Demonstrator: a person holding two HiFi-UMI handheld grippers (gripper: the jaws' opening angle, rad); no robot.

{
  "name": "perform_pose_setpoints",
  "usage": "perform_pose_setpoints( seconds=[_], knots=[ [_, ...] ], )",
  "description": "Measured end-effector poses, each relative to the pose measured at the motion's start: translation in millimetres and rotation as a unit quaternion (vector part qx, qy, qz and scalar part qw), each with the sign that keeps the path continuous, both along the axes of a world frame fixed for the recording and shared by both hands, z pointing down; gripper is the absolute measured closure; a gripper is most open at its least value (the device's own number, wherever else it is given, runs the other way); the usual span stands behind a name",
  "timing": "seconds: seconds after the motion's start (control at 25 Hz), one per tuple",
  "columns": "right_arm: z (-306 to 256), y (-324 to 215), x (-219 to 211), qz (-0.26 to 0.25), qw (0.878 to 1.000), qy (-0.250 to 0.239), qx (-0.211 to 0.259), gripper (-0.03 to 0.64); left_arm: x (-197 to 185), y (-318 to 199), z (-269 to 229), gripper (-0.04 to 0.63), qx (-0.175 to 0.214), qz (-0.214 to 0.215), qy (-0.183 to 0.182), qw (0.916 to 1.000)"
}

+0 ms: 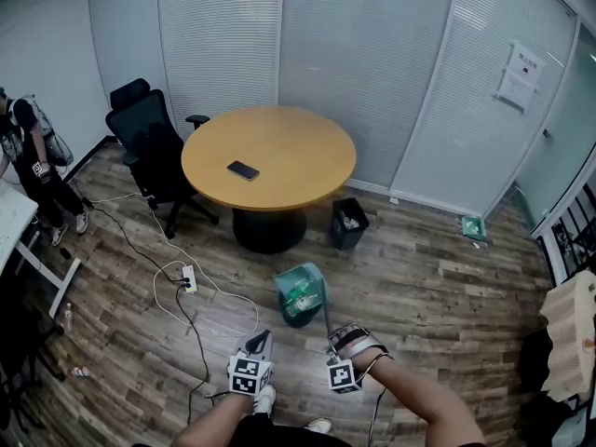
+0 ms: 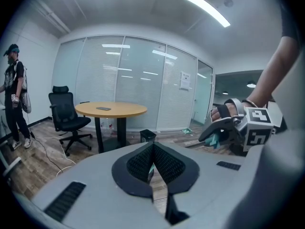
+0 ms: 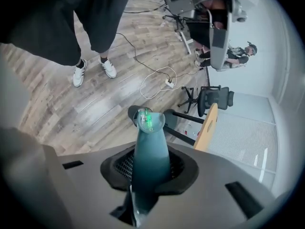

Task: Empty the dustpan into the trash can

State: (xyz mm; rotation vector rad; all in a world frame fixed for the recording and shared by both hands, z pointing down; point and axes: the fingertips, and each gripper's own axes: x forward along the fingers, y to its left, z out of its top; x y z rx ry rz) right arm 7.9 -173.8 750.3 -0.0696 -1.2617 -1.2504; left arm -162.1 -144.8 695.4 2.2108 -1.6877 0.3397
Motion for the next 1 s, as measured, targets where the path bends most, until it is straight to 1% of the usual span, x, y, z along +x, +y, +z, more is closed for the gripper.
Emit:
perform_pose_setpoints(
  seconds=[0.08, 0.12, 0.2, 0.32, 0.4, 0.72, 0.92, 1.0],
  knots=[
    [-9.5, -7.7, 2.3, 0.005, 1.0, 0.006, 0.011, 0.523, -1.4, 1.1, 1.1, 0.584, -0.002, -0.001, 0.0, 1.0],
    [-10.3, -10.6, 2.9, -0.001, 1.0, 0.012, 0.015, 0.523, -2.3, 1.1, 0.2, 0.584, -0.002, -0.002, -0.001, 1.0],
    [-7.3, -12.6, 1.2, -0.025, 0.999, 0.022, 0.023, 0.523, -2.7, 1.6, -1.6, 0.584, -0.001, -0.002, -0.002, 1.0],
    [-8.2, -9.5, -4.1, -0.066, 0.996, 0.052, 0.042, 0.522, -0.2, 2.8, -0.8, 0.584, -0.001, 0.001, -0.004, 1.0],
    [-9.9, -8.2, -6.3, -0.079, 0.993, 0.069, 0.053, 0.522, 2.3, 4.0, 1.4, 0.584, -0.002, 0.003, -0.004, 1.0],
    [-12.2, -21.5, -3.7, -0.085, 0.989, 0.1, 0.072, 0.522, -2.0, 0.3, -0.7, 0.584, 0.0, 0.005, -0.009, 0.9999],
    [-18.8, -32.9, 2.6, -0.065, 0.99, 0.102, 0.077, 0.523, -1.8, -5.1, -3.6, 0.584, 0.002, 0.006, -0.011, 0.9999],
    [-20.6, -36.6, 2.5, -0.057, 0.991, 0.093, 0.076, 0.523, -1.4, -6.8, -4.0, 0.584, 0.003, 0.006, -0.012, 0.9999]
  ],
)
